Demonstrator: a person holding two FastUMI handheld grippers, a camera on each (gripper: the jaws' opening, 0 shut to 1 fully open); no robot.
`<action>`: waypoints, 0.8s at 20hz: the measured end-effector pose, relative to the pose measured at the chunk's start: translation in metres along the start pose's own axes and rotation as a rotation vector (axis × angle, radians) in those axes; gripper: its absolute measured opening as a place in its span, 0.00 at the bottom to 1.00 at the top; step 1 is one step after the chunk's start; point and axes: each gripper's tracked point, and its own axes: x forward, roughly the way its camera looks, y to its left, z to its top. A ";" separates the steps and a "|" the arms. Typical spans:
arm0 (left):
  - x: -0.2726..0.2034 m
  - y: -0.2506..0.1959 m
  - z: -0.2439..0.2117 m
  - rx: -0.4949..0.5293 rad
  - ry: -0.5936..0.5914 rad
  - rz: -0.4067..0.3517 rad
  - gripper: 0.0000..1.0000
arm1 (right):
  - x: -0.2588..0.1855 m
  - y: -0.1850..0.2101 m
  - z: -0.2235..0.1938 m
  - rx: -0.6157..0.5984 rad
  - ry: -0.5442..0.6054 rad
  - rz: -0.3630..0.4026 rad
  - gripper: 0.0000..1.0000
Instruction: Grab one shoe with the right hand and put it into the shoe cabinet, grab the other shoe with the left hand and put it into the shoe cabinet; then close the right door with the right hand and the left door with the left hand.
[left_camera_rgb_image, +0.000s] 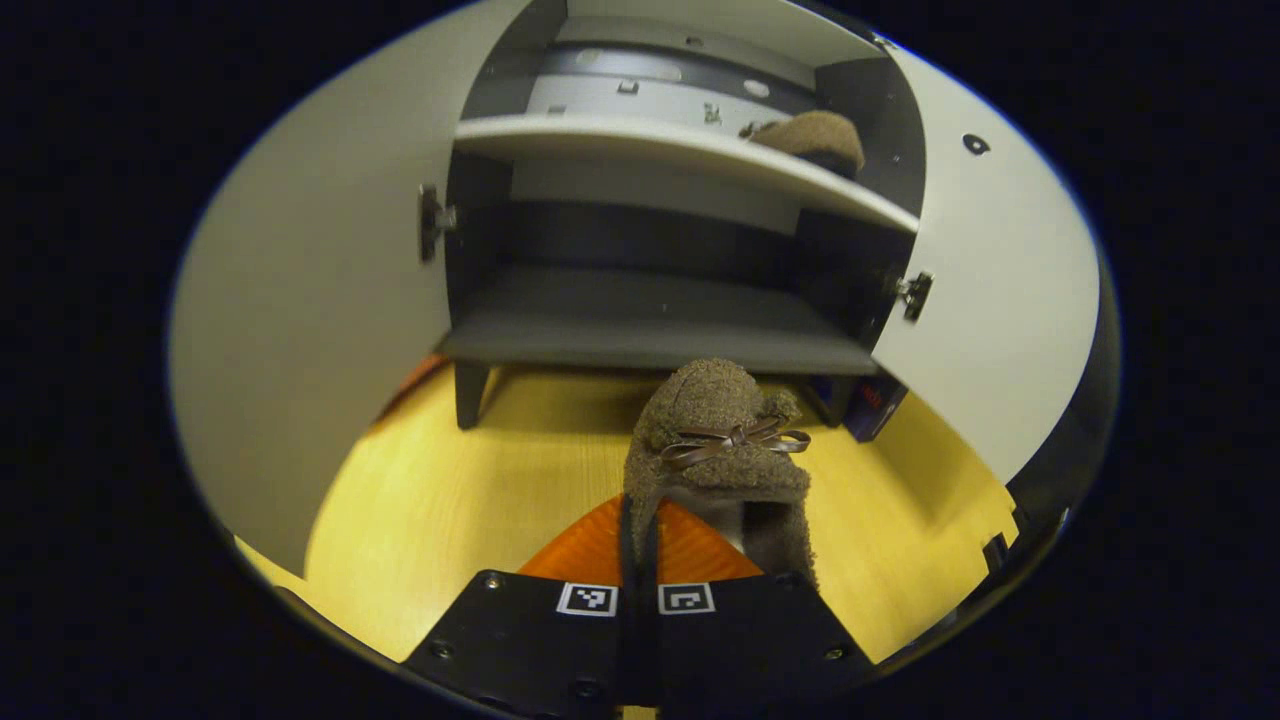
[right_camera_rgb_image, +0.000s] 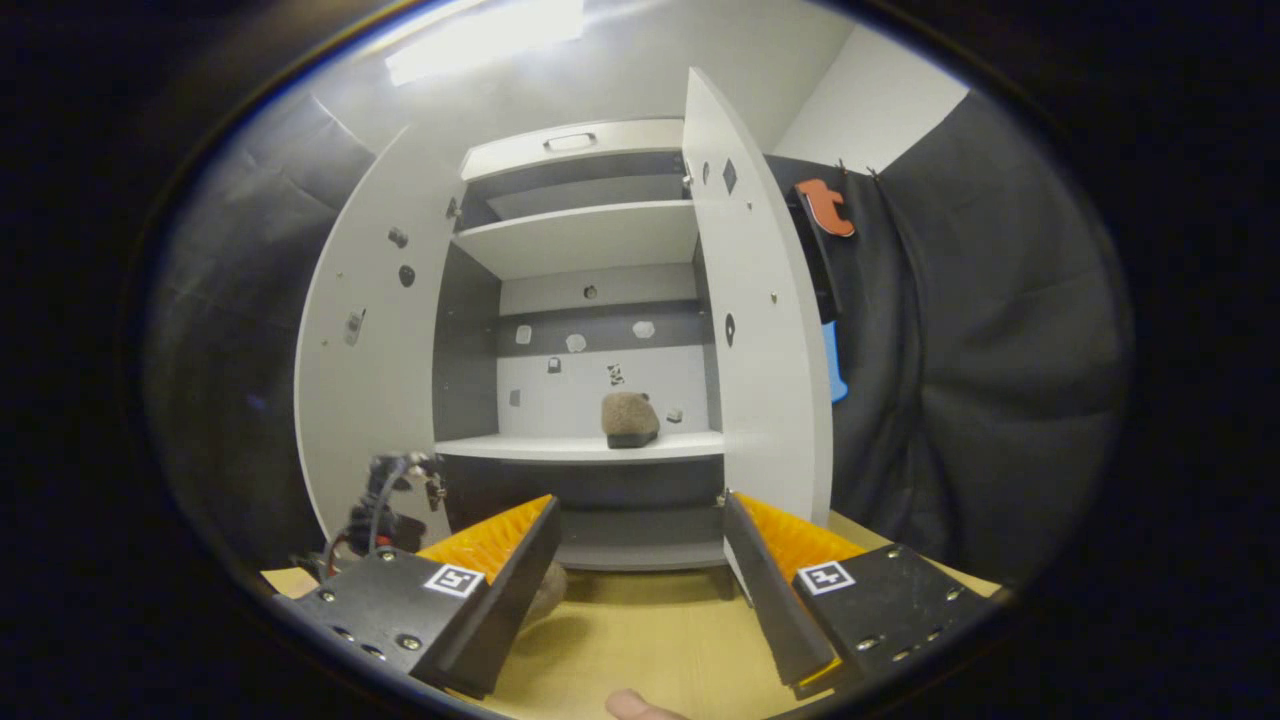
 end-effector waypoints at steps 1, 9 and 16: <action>-0.011 -0.002 0.019 0.023 -0.045 0.010 0.01 | -0.002 -0.001 0.001 0.003 -0.001 -0.001 0.98; -0.077 -0.026 0.153 0.031 -0.331 -0.010 0.00 | -0.019 0.001 0.015 0.004 -0.032 0.018 0.98; -0.061 -0.032 0.295 -0.055 -0.497 -0.038 0.00 | -0.038 -0.008 0.025 0.022 -0.073 0.017 0.98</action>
